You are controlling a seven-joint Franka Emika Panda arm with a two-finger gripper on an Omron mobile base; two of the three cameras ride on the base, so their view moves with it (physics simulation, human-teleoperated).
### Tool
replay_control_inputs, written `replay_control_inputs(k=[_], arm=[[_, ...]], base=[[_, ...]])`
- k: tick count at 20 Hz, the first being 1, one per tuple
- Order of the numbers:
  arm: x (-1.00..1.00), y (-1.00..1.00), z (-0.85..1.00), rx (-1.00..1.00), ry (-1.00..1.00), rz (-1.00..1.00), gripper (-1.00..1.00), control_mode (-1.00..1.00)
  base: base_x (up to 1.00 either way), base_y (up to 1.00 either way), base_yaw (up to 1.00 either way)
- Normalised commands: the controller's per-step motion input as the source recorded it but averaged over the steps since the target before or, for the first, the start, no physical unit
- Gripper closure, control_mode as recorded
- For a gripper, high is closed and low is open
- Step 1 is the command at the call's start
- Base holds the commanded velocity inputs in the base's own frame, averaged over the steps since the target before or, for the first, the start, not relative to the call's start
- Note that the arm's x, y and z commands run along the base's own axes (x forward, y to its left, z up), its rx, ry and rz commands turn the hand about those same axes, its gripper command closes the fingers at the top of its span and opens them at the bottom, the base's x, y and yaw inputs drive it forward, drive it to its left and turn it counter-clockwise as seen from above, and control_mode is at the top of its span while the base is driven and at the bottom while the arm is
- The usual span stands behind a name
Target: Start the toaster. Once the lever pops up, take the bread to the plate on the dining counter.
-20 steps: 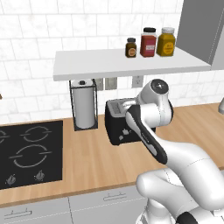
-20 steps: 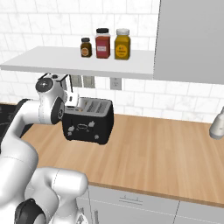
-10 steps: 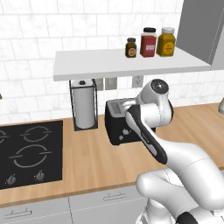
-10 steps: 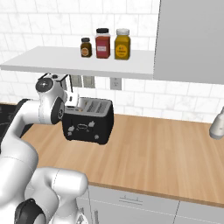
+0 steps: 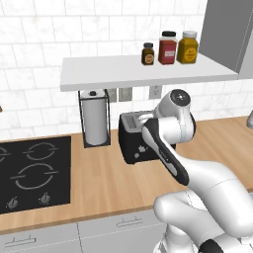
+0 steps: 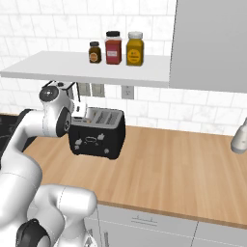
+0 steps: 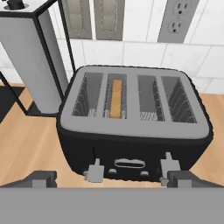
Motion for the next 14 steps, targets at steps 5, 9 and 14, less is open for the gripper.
replay_control_inputs(k=[5,9,14], arm=[[0.0,0.0,0.0,0.0,0.0,0.0,-1.0,-1.0],[0.0,0.0,0.0,0.0,0.0,0.0,-1.0,-1.0],[0.0,0.0,0.0,0.0,0.0,0.0,-1.0,-1.0]], base=[[0.0,0.0,0.0],[0.0,0.0,0.0],[0.0,0.0,0.0]])
